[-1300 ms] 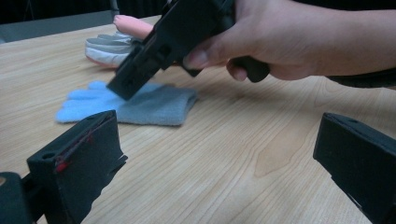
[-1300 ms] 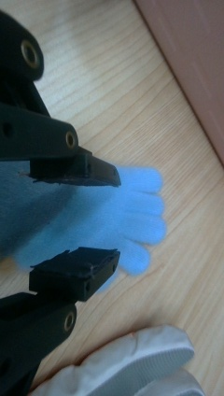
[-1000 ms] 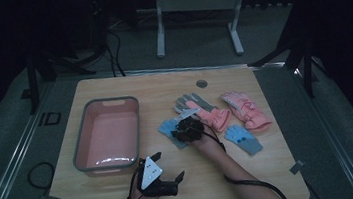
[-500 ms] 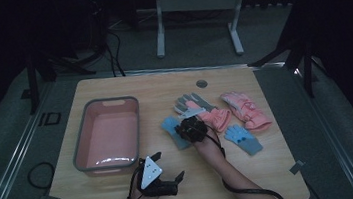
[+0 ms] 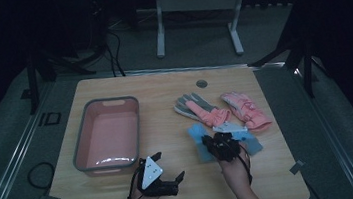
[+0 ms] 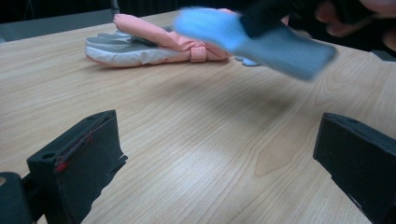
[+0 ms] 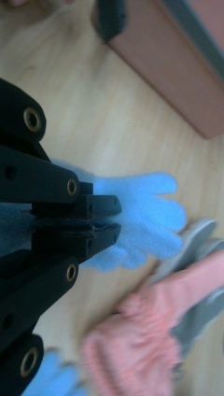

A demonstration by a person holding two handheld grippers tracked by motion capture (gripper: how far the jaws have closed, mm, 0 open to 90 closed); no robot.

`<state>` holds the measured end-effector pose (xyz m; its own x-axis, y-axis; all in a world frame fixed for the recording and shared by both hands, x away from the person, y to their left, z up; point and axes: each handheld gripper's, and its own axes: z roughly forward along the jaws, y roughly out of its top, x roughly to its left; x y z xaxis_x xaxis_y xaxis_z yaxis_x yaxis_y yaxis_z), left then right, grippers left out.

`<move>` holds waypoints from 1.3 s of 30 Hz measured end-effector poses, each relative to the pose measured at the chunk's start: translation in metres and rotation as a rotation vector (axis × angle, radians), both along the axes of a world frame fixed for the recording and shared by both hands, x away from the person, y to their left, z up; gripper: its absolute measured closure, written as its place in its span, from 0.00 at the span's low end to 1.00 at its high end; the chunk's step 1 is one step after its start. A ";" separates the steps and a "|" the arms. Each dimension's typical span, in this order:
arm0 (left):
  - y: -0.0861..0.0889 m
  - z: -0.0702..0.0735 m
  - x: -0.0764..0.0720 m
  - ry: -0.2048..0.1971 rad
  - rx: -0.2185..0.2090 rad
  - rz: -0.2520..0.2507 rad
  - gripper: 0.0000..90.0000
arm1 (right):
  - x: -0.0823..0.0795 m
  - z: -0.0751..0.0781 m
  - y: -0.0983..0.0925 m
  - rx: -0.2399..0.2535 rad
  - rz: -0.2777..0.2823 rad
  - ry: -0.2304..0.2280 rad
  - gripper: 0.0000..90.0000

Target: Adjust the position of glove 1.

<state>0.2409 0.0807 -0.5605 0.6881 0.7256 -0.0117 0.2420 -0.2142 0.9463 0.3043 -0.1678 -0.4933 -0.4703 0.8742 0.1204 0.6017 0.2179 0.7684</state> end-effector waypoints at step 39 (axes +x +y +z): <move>0.001 0.000 0.000 0.002 -0.005 -0.012 0.01 | 0.011 -0.022 -0.031 -0.095 0.036 -0.057 0.72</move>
<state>0.2414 0.0816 -0.5605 0.6968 0.7170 -0.0168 0.2417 -0.2126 0.9468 0.3154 -0.1984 -0.5152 -0.5054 0.8628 0.0095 0.5478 0.3123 0.7761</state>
